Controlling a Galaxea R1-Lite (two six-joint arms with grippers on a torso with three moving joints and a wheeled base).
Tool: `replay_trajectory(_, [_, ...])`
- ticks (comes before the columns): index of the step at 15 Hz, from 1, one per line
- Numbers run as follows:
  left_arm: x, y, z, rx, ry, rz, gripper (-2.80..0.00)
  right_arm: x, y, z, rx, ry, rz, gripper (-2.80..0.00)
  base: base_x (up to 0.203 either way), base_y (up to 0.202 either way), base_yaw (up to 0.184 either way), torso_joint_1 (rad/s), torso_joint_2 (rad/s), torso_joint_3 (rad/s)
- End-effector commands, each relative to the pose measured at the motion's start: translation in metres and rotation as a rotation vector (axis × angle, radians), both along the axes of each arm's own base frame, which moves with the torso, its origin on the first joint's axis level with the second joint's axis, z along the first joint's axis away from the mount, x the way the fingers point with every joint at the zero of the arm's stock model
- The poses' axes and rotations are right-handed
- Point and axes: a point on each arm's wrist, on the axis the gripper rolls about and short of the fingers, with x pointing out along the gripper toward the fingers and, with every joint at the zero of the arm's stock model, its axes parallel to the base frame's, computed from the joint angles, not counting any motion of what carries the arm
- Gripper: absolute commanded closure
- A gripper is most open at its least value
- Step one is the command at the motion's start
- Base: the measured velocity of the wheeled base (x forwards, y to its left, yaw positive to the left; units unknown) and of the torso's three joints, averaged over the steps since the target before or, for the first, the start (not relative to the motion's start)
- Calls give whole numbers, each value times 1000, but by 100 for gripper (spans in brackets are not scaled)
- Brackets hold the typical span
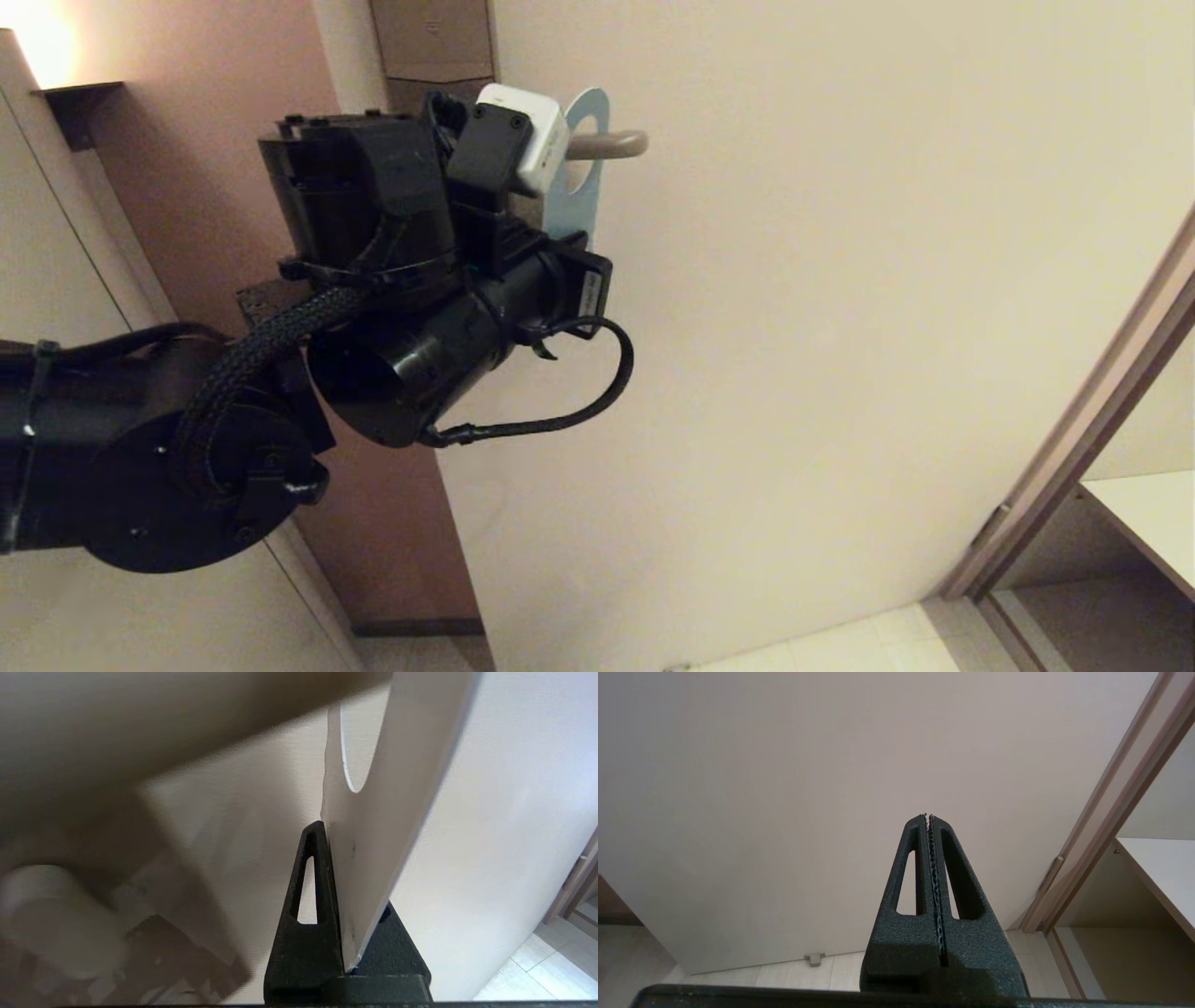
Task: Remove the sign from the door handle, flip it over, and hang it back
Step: Take down the sign
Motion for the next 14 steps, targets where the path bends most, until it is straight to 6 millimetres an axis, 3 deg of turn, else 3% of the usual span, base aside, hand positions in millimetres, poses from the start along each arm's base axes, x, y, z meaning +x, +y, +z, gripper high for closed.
replay_trajectory(1, [-3, -8, -3, 4, 3, -12, 0, 0, 0, 0, -1, 0, 0, 0, 0, 0, 0, 0, 0, 0])
replay_trajectory(4, [-7, -16, -6, 6, 11, -25, 0, 0, 0, 0, -1, 0, 0, 0, 0, 0, 0, 0, 0, 0])
replay_trajectory(14, [14, -38, -11, -11, 11, 35, 0, 0, 0, 0, -1, -1, 0, 0, 0, 0, 0, 0, 0, 0])
